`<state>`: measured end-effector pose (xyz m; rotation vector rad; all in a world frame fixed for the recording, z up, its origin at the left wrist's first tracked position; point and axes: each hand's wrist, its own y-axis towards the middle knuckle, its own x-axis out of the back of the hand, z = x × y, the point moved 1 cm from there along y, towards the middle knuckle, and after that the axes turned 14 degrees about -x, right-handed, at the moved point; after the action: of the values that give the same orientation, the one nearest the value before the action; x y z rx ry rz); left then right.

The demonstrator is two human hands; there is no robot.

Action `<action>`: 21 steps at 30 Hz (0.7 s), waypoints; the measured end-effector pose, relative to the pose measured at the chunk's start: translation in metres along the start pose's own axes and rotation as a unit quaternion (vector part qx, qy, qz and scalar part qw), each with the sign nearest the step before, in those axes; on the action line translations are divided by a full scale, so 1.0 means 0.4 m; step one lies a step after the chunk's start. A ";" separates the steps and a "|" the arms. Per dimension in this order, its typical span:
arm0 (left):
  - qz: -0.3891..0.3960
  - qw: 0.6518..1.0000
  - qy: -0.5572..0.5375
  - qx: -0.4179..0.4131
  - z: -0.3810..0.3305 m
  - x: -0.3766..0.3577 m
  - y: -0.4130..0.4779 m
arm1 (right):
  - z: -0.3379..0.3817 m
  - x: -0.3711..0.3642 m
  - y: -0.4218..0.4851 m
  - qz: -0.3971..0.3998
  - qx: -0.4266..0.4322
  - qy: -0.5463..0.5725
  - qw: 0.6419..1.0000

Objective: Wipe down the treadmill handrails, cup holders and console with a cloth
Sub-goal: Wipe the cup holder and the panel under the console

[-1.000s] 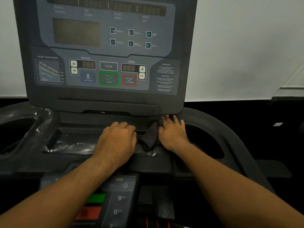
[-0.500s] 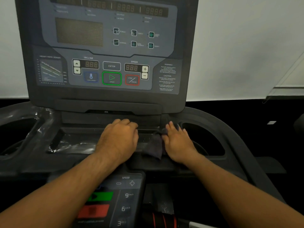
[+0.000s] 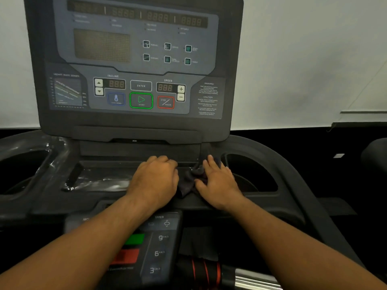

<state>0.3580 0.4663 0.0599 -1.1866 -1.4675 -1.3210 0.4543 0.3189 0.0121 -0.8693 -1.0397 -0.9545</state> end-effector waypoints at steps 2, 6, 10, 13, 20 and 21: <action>0.013 1.000 0.001 -0.006 -0.020 0.000 0.005 | -0.011 -0.002 -0.035 0.006 0.009 0.027 1.000; 0.034 0.999 0.015 -0.026 -0.055 -0.011 0.008 | -0.064 -0.008 -0.113 0.006 0.051 0.027 0.998; 0.032 0.999 0.015 -0.025 -0.053 -0.015 0.009 | -0.105 0.004 -0.142 0.022 0.064 -0.009 0.998; 0.030 0.999 0.017 -0.014 -0.039 -0.013 0.009 | -0.065 -0.008 -0.095 0.017 0.024 -0.001 1.000; 0.026 0.999 0.026 -0.017 -0.017 -0.009 -0.002 | 0.030 -0.011 0.087 -0.002 -0.057 -0.017 0.998; 0.025 0.999 0.029 -0.018 -0.014 -0.007 -0.006 | 0.031 -0.006 0.103 0.000 -0.048 -0.014 0.999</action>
<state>0.3564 0.4602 0.0574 -1.1911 -1.3693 -1.3411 0.4886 0.3448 0.0079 -0.9644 -1.0247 -1.0013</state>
